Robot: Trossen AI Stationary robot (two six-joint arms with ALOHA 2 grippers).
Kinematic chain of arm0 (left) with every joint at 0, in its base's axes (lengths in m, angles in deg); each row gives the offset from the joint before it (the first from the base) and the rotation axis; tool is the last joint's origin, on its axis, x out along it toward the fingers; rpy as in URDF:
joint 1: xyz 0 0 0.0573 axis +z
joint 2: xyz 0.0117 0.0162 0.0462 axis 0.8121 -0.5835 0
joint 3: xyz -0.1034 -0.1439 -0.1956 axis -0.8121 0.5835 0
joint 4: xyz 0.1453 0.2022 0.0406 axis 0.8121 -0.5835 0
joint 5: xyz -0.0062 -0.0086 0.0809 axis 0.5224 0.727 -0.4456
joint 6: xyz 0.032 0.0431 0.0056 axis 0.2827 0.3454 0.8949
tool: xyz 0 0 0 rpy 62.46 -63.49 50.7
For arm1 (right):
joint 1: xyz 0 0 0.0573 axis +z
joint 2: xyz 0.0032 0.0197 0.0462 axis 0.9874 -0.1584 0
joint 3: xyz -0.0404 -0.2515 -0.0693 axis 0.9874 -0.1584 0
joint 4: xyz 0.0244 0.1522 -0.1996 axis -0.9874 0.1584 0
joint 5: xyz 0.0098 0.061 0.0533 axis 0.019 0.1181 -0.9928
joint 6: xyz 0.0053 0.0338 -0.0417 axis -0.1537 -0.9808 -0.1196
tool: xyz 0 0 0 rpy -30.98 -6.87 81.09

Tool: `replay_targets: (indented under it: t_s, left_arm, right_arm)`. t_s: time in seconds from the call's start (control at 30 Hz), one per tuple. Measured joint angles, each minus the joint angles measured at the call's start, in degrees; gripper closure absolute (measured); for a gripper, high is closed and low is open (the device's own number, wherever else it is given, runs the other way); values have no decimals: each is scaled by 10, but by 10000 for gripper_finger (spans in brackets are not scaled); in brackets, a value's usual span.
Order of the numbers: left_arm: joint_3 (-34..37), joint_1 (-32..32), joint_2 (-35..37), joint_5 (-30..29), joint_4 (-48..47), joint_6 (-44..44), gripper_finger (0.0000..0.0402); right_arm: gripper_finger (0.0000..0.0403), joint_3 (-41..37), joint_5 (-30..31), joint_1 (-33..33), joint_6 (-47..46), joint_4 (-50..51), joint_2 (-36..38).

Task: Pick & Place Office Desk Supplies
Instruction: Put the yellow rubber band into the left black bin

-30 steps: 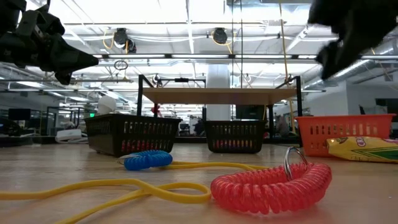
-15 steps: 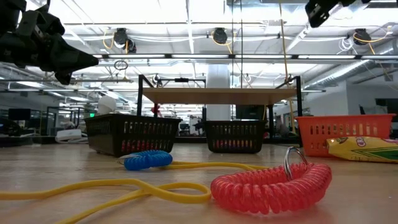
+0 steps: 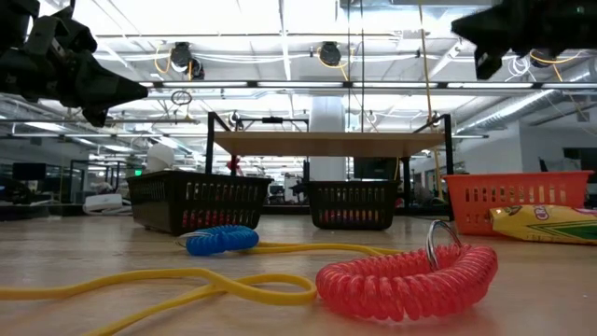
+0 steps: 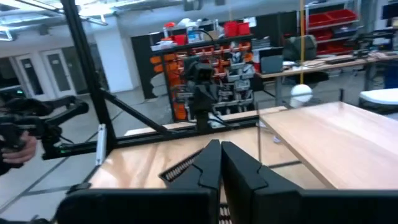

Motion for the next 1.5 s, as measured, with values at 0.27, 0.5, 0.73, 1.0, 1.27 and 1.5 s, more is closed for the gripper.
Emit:
replay_targets:
  t_s: [0.27, 0.5, 0.73, 1.0, 1.27, 1.5]
  left_arm:
    - [0, 0, 0, 0, 0, 9, 378]
    - [0, 0, 0, 0, 0, 6, 378]
    - [0, 0, 0, 1, 0, 0, 378]
    - [0, 0, 0, 4, 0, -4, 378]
    - [0, 0, 0, 19, -2, -18, 378]
    - [0, 0, 0, 20, -2, -18, 378]
  right_arm:
    - [402, -89, 1, -18, 5, -45, 58]
    - [402, -165, 1, -21, -16, -129, 88]
    - [402, -178, 3, -21, 9, -134, 89]
    - [402, -179, 2, -21, 31, -115, 87]
    - [402, -180, 19, -21, 21, -115, 87]
    - [402, -180, 19, -20, 21, -115, 87]
